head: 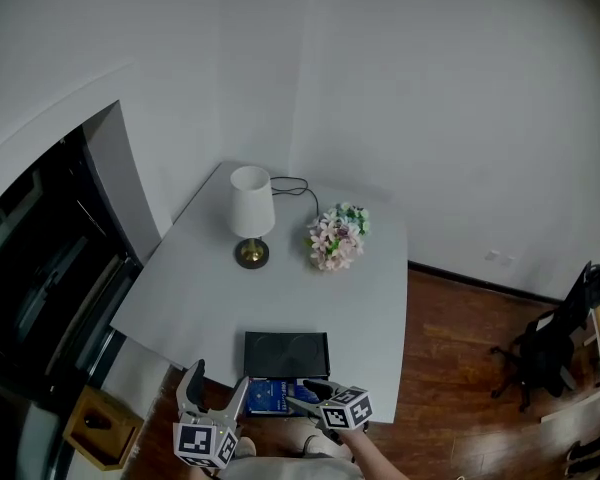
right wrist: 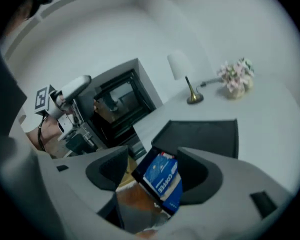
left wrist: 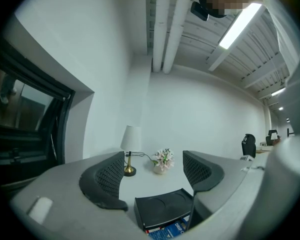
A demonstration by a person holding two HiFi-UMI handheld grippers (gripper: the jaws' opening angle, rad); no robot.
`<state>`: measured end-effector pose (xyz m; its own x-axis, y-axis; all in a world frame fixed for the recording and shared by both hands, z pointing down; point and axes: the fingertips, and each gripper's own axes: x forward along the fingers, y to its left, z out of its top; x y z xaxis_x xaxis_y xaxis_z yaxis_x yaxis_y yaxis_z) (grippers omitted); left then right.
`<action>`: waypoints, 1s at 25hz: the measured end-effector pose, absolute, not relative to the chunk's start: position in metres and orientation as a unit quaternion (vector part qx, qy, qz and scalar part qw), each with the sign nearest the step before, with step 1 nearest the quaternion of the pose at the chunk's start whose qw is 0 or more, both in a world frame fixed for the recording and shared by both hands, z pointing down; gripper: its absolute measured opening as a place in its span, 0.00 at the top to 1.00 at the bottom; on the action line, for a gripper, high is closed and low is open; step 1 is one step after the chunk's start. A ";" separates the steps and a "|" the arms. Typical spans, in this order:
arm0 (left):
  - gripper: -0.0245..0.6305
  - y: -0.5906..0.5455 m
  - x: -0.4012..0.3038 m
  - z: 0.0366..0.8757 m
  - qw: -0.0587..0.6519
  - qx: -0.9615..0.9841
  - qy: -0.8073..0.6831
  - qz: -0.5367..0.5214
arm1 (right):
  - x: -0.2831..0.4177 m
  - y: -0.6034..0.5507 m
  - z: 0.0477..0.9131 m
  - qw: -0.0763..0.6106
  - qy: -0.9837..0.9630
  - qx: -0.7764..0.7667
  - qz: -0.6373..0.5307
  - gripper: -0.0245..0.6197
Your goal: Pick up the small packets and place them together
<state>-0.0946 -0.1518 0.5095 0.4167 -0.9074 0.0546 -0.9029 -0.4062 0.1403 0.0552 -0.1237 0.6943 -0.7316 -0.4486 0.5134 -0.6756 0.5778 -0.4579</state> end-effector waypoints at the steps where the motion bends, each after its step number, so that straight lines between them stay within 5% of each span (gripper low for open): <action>1: 0.40 -0.151 -0.096 0.511 0.074 0.838 -0.541 -0.013 | 0.051 -0.121 0.713 0.190 -0.861 0.313 0.352 0.50; 9: 0.40 -0.151 -0.104 0.515 0.078 0.831 -0.550 -0.012 | 0.038 -0.132 0.788 0.299 -0.810 0.305 0.402 0.53; 10: 0.40 -0.151 -0.105 0.515 0.079 0.831 -0.551 -0.012 | 0.038 -0.135 0.791 0.304 -0.805 0.312 0.402 0.61; 22: 0.40 -0.148 -0.120 0.524 0.090 0.820 -0.566 -0.007 | 0.036 -0.146 0.813 0.352 -0.779 0.348 0.386 0.61; 25: 0.40 -0.149 -0.120 0.526 0.093 0.819 -0.565 -0.009 | 0.042 -0.148 0.810 0.363 -0.777 0.360 0.367 0.78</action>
<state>-0.1200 -0.1492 0.5256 0.3604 -0.9284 0.0903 -0.9250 -0.3432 0.1628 0.0419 -0.1479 0.8099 -0.4781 -0.2926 0.8281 -0.8256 0.4714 -0.3101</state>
